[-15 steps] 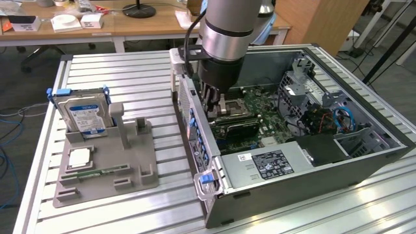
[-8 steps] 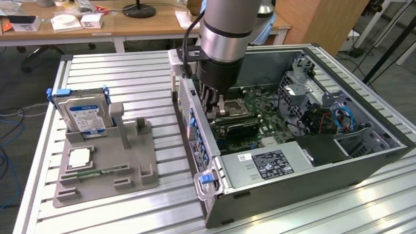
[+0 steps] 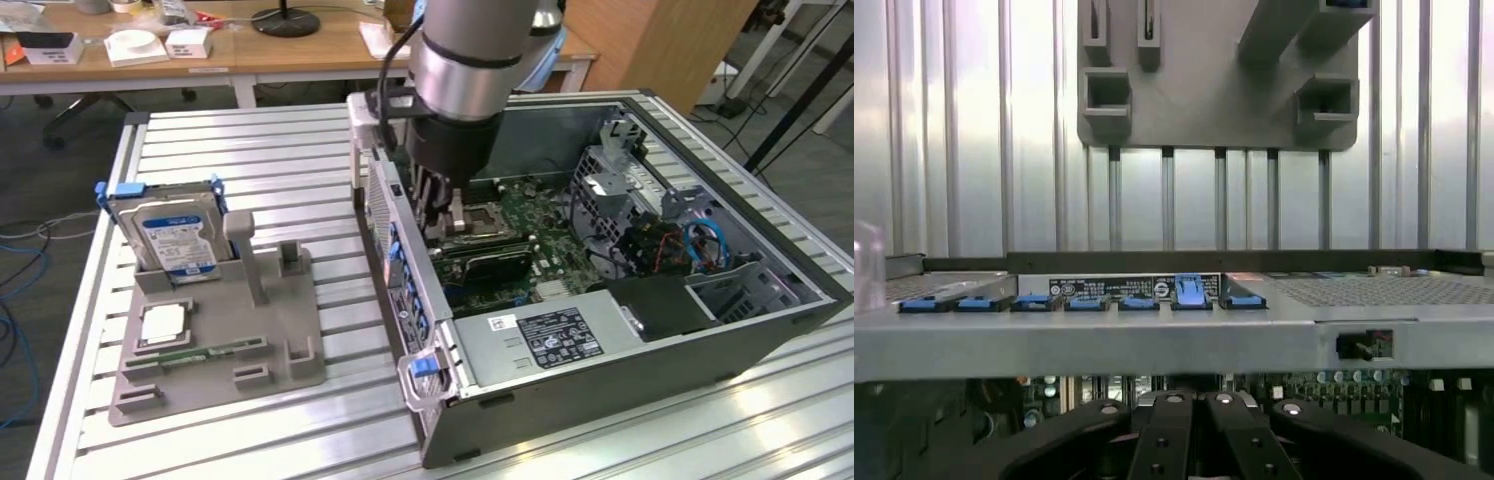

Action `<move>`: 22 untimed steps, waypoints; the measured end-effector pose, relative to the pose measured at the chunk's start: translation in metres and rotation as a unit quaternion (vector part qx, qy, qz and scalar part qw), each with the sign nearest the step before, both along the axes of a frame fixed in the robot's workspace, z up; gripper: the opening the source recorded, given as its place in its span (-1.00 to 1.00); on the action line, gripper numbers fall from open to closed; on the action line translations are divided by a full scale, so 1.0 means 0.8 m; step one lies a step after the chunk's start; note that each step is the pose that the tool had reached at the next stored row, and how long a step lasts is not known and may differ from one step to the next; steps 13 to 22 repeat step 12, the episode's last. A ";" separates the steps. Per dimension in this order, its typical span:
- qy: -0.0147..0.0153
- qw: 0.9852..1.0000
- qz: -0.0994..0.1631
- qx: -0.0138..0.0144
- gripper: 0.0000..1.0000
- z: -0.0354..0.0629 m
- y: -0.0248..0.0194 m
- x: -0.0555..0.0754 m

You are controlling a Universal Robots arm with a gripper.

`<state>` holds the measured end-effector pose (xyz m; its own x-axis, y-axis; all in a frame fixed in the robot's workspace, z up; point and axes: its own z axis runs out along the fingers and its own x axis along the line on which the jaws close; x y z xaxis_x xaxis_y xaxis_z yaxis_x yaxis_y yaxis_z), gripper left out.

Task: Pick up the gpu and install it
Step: 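Press down on the gpu until it lock into place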

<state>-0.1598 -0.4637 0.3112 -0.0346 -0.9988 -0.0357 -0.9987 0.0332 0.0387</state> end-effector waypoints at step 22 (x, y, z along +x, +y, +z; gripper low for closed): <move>0.001 1.000 0.002 0.009 -0.79 0.004 -0.0002 0.024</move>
